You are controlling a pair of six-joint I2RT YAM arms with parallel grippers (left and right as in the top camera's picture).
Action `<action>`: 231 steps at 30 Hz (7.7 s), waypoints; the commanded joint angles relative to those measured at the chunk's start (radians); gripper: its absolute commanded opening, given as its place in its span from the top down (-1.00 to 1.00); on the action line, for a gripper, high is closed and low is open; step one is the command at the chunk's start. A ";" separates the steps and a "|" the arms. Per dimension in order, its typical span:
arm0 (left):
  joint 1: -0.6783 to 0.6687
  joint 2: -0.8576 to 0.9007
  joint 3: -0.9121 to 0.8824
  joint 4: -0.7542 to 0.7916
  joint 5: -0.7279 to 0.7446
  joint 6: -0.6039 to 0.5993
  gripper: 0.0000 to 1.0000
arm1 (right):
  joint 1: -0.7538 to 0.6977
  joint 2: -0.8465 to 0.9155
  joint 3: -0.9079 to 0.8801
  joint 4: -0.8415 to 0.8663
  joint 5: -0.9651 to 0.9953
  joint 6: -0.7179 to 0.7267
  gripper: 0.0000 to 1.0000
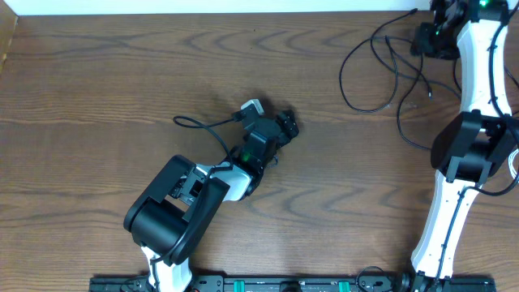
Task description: Untangle cables
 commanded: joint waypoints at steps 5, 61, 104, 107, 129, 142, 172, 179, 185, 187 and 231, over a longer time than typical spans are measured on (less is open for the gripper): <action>0.008 0.066 -0.059 -0.079 -0.017 -0.002 -0.78 | -0.031 -0.002 -0.232 0.207 0.061 0.012 0.98; 0.008 0.066 -0.059 -0.078 -0.017 -0.002 -0.79 | -0.034 -0.851 -0.452 0.261 0.108 0.289 0.81; 0.058 -1.024 -0.060 -0.978 -0.421 0.759 -0.79 | -0.013 -2.174 -1.760 0.943 -0.179 0.134 0.19; 0.058 -1.015 -0.060 -0.980 -0.421 0.759 -0.79 | -0.017 -2.213 -1.745 0.943 -0.179 0.134 0.17; 0.058 -0.943 -0.060 -1.000 -0.420 0.759 -0.79 | 0.075 -2.471 -1.547 0.664 -0.249 0.147 0.11; 0.058 -0.940 -0.060 -1.002 -0.421 0.759 -0.79 | 0.187 -2.471 -1.545 0.660 -0.257 0.146 -0.02; 0.058 -0.940 -0.060 -1.002 -0.421 0.759 -0.79 | 0.159 -2.470 -1.538 0.682 -0.258 0.146 -0.99; 0.058 -0.940 -0.060 -1.002 -0.421 0.759 -0.79 | 0.158 -2.470 -1.538 0.716 -0.257 0.146 -0.99; 0.058 -0.940 -0.060 -1.002 -0.421 0.759 -0.79 | 0.158 -2.470 -1.538 0.719 -0.258 0.146 -0.98; 0.058 -0.940 -0.060 -1.002 -0.421 0.759 -0.79 | 0.158 -2.470 -1.538 0.719 -0.258 0.146 -0.98; 0.058 -0.940 -0.060 -1.002 -0.421 0.759 -0.79 | 0.158 -2.470 -1.539 0.602 -0.174 0.145 -0.98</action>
